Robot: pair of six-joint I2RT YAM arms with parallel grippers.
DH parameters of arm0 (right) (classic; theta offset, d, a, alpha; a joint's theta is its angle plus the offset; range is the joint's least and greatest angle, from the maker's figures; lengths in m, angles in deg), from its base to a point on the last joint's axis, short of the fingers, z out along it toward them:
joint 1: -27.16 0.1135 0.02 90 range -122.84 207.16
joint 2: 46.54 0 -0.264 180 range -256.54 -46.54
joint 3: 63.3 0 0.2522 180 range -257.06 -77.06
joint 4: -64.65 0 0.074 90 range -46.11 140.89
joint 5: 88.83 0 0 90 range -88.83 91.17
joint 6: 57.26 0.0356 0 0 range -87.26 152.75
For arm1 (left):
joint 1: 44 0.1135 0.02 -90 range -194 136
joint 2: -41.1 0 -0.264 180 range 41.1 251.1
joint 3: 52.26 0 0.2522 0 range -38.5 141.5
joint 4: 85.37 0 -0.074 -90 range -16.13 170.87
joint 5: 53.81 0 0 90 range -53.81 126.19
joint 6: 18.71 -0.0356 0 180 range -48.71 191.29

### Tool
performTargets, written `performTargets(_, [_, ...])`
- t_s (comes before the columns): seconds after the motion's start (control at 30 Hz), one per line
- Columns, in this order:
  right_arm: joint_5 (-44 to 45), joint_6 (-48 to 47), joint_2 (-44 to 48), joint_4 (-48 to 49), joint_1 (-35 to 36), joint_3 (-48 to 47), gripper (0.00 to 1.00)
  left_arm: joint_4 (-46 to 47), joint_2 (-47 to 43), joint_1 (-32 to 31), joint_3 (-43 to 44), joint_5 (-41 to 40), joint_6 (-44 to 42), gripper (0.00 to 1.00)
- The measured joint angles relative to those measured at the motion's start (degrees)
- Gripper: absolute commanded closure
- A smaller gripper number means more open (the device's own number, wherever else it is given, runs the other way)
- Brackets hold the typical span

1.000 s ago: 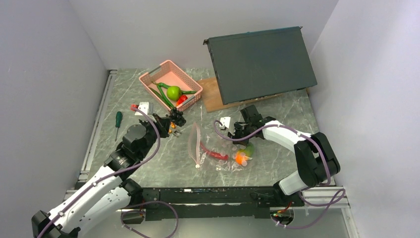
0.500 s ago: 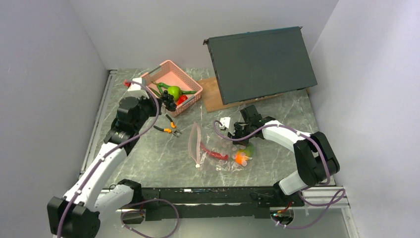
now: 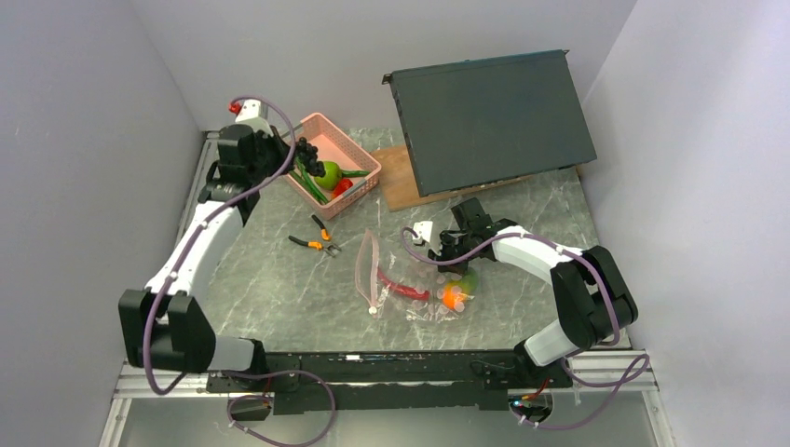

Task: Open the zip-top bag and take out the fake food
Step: Place the fake fruit in the bin.

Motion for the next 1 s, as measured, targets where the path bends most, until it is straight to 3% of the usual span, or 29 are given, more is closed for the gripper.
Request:
performTargets(0.57, [0.9, -0.6, -0.4, -0.1, 0.4, 0.0, 1.00, -13.6, 23.4, 1.7, 23.1, -6.0, -1.5, 0.97])
performTargets(0.63, [1.1, -0.8, -0.4, -0.2, 0.4, 0.0, 1.00, -15.1, 25.6, 2.1, 25.2, -6.4, -1.5, 0.89])
performTargets(0.77, [1.2, -0.9, -0.4, -0.2, 0.4, 0.0, 1.00, -17.2, 28.4, 2.9, 27.2, -6.8, -1.4, 0.60])
performTargets(1.0, [1.3, -0.9, -0.4, -0.2, 0.4, 0.0, 1.00, -18.5, 30.1, 3.6, 29.4, -6.3, -1.3, 0.40])
